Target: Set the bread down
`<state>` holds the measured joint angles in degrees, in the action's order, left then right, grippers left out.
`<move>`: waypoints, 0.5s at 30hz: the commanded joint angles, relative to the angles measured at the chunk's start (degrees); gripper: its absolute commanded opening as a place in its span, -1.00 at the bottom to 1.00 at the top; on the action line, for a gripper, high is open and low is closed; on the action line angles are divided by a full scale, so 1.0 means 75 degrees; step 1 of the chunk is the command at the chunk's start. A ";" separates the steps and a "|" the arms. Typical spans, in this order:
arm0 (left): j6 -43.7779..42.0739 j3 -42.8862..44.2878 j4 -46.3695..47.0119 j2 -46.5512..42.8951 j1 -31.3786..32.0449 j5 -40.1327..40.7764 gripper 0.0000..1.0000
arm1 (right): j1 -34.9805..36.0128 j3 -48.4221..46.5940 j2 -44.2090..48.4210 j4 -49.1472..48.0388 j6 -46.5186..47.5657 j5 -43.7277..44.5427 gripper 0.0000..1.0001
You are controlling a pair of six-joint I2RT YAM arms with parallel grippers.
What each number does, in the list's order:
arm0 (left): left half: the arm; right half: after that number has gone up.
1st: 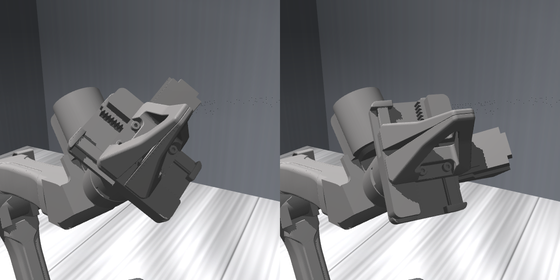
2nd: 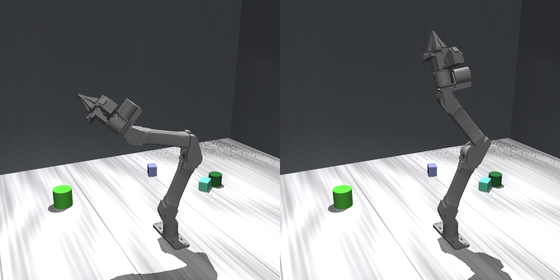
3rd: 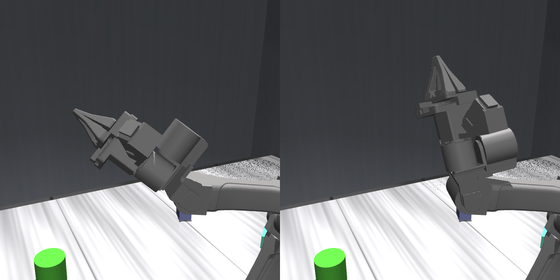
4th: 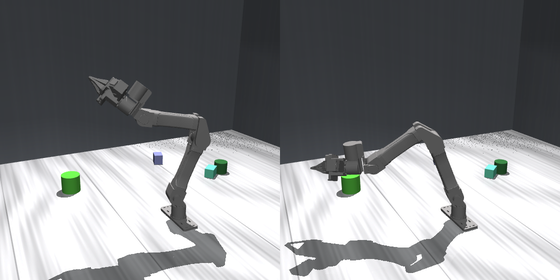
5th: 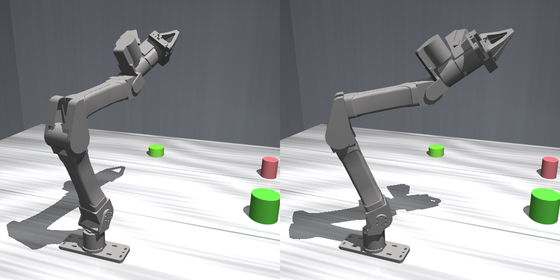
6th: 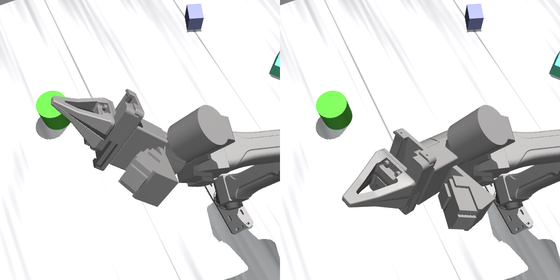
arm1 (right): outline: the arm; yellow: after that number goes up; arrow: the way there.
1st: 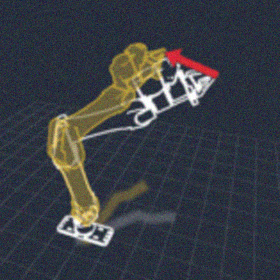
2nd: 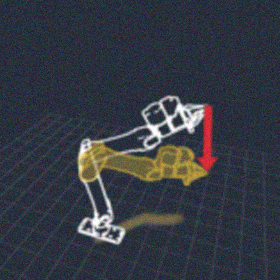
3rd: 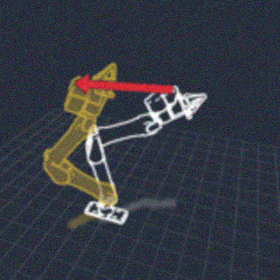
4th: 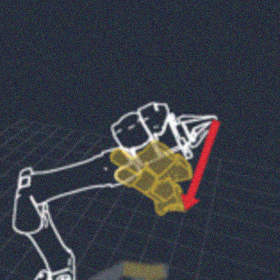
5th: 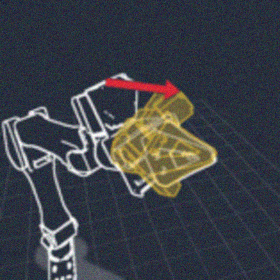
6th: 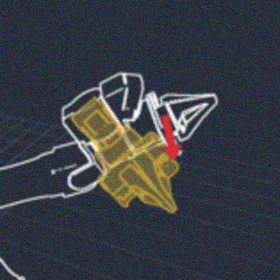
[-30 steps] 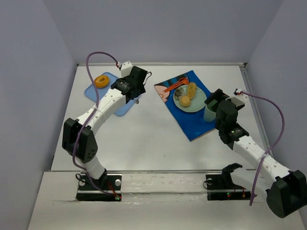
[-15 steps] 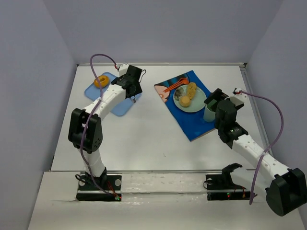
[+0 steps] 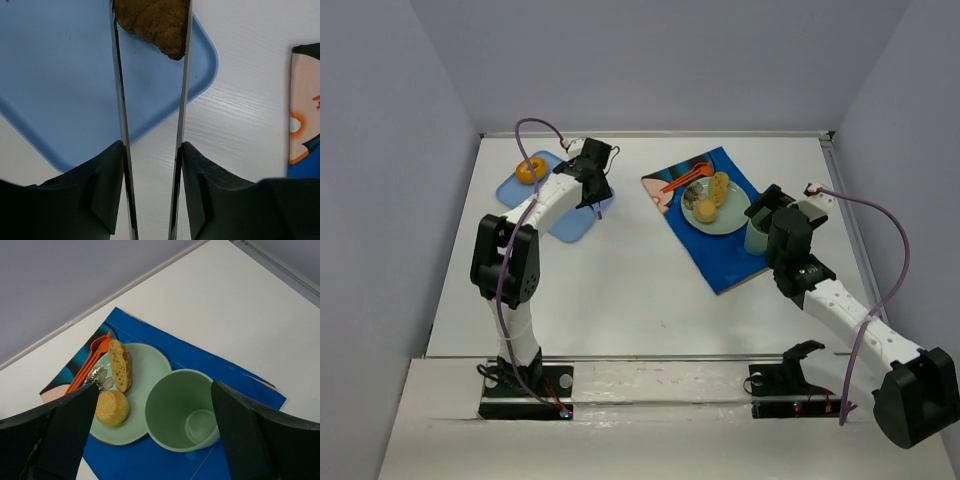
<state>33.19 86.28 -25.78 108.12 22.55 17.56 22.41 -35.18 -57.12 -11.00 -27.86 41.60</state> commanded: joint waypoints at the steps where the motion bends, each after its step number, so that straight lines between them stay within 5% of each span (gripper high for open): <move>1: 0.0039 0.0157 0.0098 -0.0434 -0.0018 0.0224 0.00 | 0.0000 -0.0337 -0.0001 -0.0466 0.0070 0.0300 1.00; 5: 0.0098 -0.0019 0.0132 -0.0809 -0.0018 0.0354 -0.29 | 0.0000 -0.0337 -0.0001 -0.0490 0.0070 0.0289 1.00; 15: -0.0568 -0.0114 0.0647 -0.1700 0.0893 0.0401 -0.49 | 0.0000 -0.0314 0.0023 -0.0490 0.0070 0.0218 1.00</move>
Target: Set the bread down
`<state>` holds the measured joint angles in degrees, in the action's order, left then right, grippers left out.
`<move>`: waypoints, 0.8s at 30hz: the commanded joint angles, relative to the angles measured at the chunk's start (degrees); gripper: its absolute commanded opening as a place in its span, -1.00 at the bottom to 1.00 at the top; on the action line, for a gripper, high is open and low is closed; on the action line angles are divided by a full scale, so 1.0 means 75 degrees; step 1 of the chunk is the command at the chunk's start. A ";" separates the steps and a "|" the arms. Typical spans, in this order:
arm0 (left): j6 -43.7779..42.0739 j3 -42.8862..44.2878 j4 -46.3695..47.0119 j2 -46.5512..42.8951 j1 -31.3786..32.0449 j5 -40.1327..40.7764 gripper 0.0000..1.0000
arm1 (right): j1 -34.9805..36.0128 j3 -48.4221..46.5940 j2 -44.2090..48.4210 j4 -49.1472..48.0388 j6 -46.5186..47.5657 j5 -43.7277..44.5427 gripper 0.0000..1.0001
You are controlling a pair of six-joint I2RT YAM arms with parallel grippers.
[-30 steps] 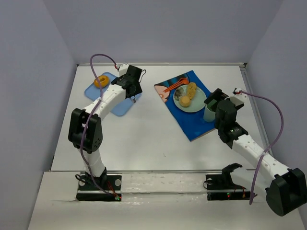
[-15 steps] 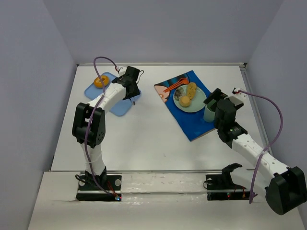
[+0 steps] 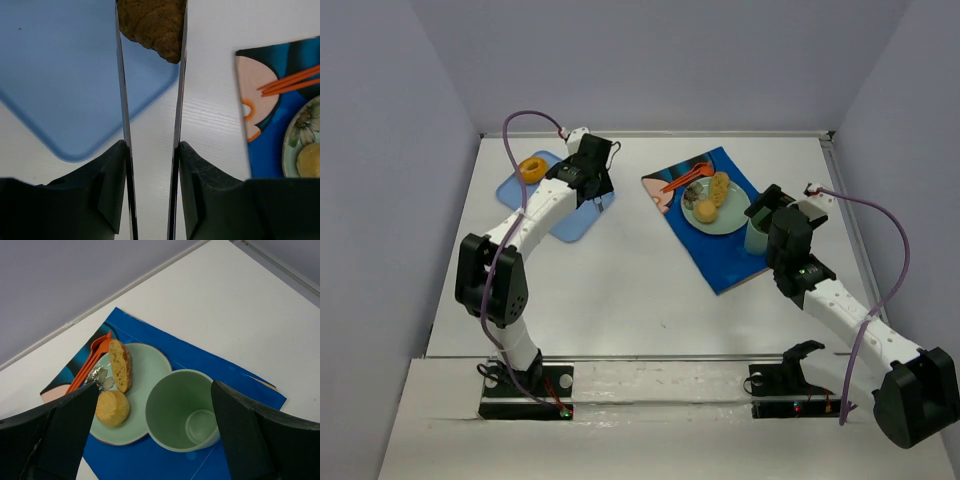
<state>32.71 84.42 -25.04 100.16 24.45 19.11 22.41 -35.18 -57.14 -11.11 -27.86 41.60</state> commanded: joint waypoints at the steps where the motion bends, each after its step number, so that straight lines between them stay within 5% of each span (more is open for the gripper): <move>1: -0.0622 0.0204 0.0596 -0.0640 0.0805 0.0205 -0.49 | 0.0000 -0.0313 0.0049 -0.0475 0.0070 0.0230 1.00; 9: -0.2052 0.1305 0.1182 0.0295 0.2586 -0.0671 -0.47 | 0.0000 -0.0208 0.0248 -0.0487 0.0058 0.0242 0.99; 24: -0.2076 0.3565 0.0270 0.2441 0.3338 -0.0943 -0.14 | 0.0000 -0.0114 0.0435 -0.0498 0.0070 0.0265 0.99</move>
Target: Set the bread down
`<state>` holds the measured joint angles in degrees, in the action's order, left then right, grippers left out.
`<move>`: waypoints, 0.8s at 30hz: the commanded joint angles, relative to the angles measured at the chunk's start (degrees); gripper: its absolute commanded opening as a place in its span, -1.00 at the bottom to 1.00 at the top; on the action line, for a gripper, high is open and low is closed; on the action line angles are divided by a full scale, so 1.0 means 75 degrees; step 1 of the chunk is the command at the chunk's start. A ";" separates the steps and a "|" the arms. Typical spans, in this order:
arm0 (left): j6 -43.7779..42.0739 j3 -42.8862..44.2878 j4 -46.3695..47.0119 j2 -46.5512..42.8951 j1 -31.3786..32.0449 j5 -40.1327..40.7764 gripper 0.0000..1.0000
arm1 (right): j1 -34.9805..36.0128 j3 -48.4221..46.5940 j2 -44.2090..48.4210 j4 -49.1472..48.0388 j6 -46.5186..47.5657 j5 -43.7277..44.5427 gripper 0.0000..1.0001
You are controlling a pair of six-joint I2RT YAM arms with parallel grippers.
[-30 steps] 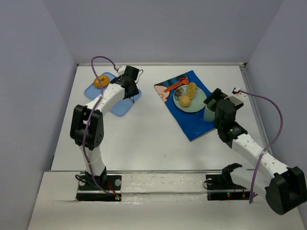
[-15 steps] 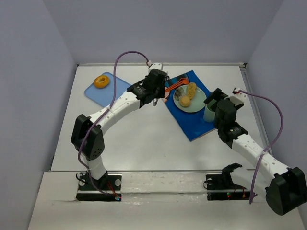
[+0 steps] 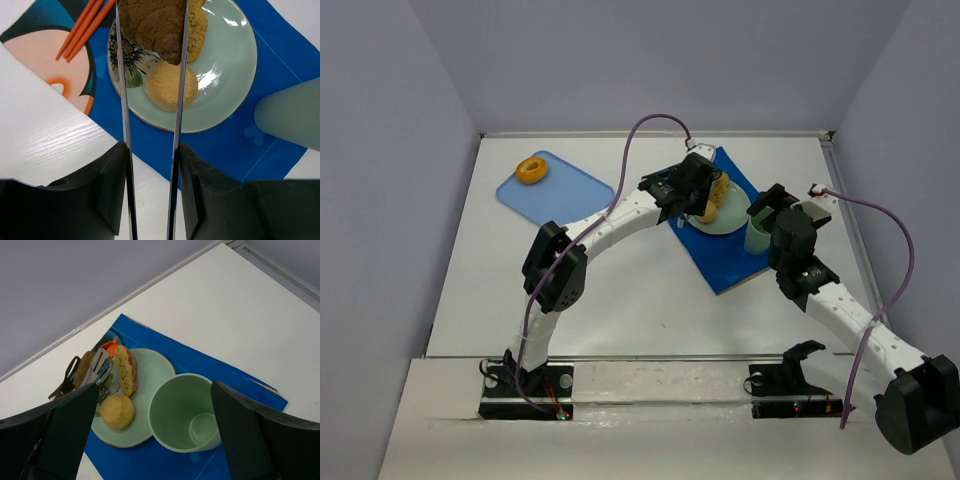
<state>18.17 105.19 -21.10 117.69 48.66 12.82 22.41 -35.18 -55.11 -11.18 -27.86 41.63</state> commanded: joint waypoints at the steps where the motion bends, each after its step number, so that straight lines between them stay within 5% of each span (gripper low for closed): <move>1: -0.0126 0.0904 -0.0361 0.0175 0.0109 -0.0081 -0.11 | 0.0000 -0.0103 0.0188 -0.0478 0.0070 0.0262 0.99; 10: -0.0079 0.0917 -0.0538 0.0175 0.0144 -0.0186 0.29 | 0.0000 -0.0056 0.0282 -0.0490 0.0058 0.0274 1.00; 24: -0.0185 0.0964 -0.0597 -0.0164 0.0144 -0.0080 0.32 | 0.0000 -0.0044 0.0294 -0.0502 0.0035 0.0251 0.99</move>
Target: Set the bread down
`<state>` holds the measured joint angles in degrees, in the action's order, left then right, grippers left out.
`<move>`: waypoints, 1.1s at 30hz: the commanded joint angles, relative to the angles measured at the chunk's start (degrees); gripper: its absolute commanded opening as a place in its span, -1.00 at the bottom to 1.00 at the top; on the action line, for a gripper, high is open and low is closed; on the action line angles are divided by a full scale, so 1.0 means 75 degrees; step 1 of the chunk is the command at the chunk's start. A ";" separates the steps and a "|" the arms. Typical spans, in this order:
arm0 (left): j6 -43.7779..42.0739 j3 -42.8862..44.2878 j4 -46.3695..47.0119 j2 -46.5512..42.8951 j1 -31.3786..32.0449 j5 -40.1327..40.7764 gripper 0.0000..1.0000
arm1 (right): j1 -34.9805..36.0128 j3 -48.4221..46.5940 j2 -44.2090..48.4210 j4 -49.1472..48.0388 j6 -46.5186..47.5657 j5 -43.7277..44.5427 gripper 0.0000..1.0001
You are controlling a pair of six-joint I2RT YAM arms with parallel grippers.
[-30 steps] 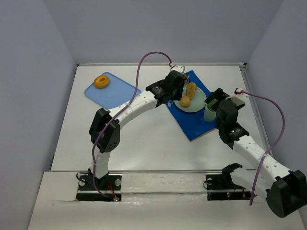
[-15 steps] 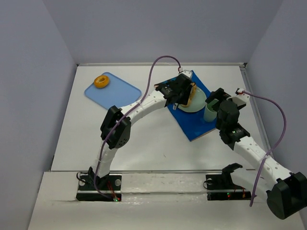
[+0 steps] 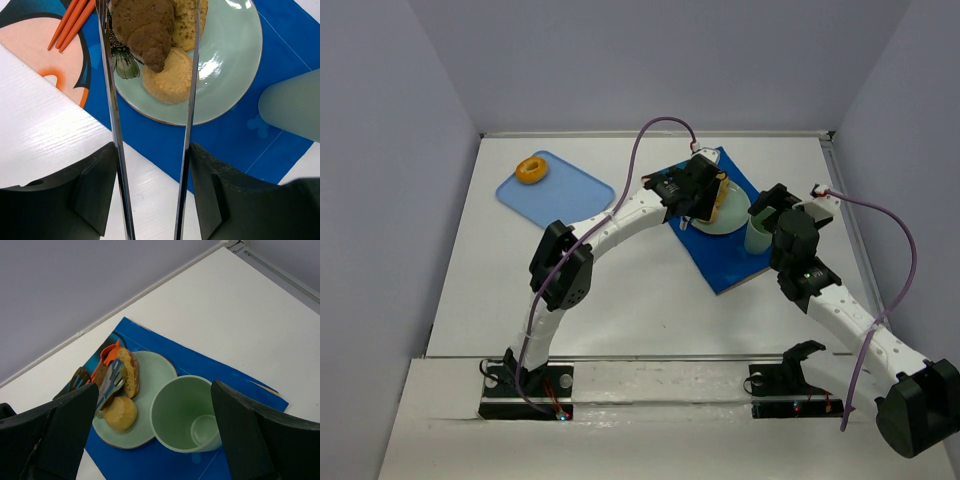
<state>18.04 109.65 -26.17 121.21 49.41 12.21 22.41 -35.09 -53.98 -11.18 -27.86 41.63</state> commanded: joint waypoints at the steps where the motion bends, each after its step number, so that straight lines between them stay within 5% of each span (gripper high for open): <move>1: -0.0167 0.0357 0.0103 -0.0692 0.0045 -0.0022 0.32 | 0.0000 -0.0056 0.0130 -0.0502 0.0035 0.0251 0.99; 11: -0.0343 -0.0462 0.0595 -0.1828 0.0045 -0.0104 0.31 | 0.0000 -0.0079 0.0083 -0.0502 0.0046 0.0239 0.99; 17: 0.0031 -0.1399 0.0771 -0.2789 0.0045 0.0984 0.24 | 0.0000 -0.0091 0.0060 -0.0513 0.0035 0.0251 0.99; 28: 0.1436 -0.5675 0.0853 -0.5189 0.0045 0.1572 0.24 | 0.0000 -0.0091 0.0048 -0.0537 0.0070 0.0286 0.99; 33: 0.3310 -0.7502 0.0221 -0.5988 0.0068 0.1560 0.16 | 0.0000 -0.0114 -0.0069 -0.0583 0.0070 0.0309 0.99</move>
<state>31.05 59.64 -22.92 82.28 49.45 21.80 22.41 -35.09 -54.02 -11.25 -27.86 41.63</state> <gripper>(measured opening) 0.606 0.996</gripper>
